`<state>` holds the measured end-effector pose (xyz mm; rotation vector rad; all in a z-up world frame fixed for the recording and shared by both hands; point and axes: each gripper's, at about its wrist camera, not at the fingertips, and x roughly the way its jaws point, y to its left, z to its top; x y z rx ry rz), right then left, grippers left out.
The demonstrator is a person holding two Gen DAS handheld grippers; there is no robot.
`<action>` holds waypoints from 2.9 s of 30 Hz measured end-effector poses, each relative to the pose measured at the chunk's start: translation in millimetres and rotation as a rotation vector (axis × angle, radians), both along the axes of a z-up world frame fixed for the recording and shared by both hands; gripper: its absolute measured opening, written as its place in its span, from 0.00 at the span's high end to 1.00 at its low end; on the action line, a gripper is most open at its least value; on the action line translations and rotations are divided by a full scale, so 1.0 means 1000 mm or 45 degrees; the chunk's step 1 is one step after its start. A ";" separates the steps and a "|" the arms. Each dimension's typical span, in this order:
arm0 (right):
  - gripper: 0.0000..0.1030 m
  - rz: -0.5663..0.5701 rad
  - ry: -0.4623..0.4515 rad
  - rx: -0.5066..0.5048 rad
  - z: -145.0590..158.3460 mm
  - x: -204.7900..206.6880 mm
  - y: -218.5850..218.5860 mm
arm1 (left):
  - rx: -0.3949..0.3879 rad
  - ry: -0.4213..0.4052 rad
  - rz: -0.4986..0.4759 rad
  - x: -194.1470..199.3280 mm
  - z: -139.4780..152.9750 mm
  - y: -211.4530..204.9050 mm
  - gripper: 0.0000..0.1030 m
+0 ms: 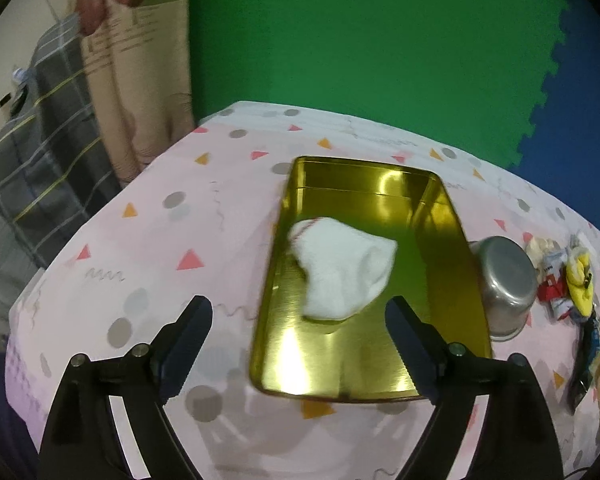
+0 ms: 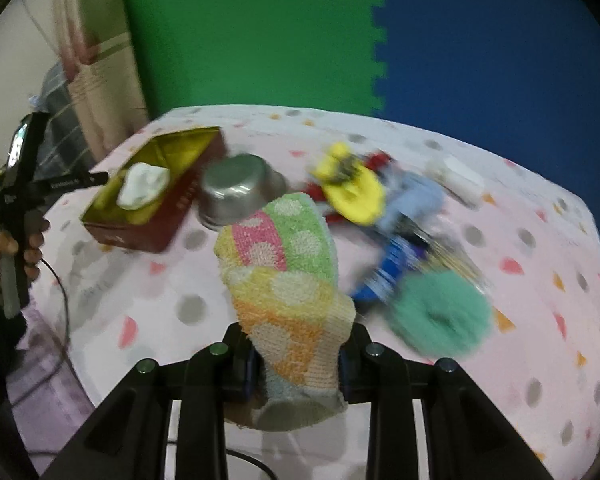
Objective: Organize soft objects
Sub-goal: 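Carry the striped washcloth into the gold tin and open the right gripper, then grasp the green fluffy scrunchie with the right gripper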
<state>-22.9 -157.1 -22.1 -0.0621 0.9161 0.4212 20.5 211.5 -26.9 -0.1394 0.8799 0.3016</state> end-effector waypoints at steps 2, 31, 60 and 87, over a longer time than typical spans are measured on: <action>0.71 0.046 0.001 0.021 0.002 0.007 0.021 | 0.016 0.003 0.036 -0.005 -0.001 0.008 0.16; 0.71 0.318 0.112 -0.025 -0.031 0.103 0.256 | -0.088 -0.002 0.199 -0.035 -0.020 0.063 0.16; 0.44 0.122 0.015 0.034 0.000 0.072 0.163 | -0.031 -0.007 0.136 -0.031 -0.020 0.044 0.16; 0.44 -0.477 0.138 -0.056 -0.070 0.052 -0.105 | 0.020 -0.042 -0.302 -0.016 0.013 -0.084 0.14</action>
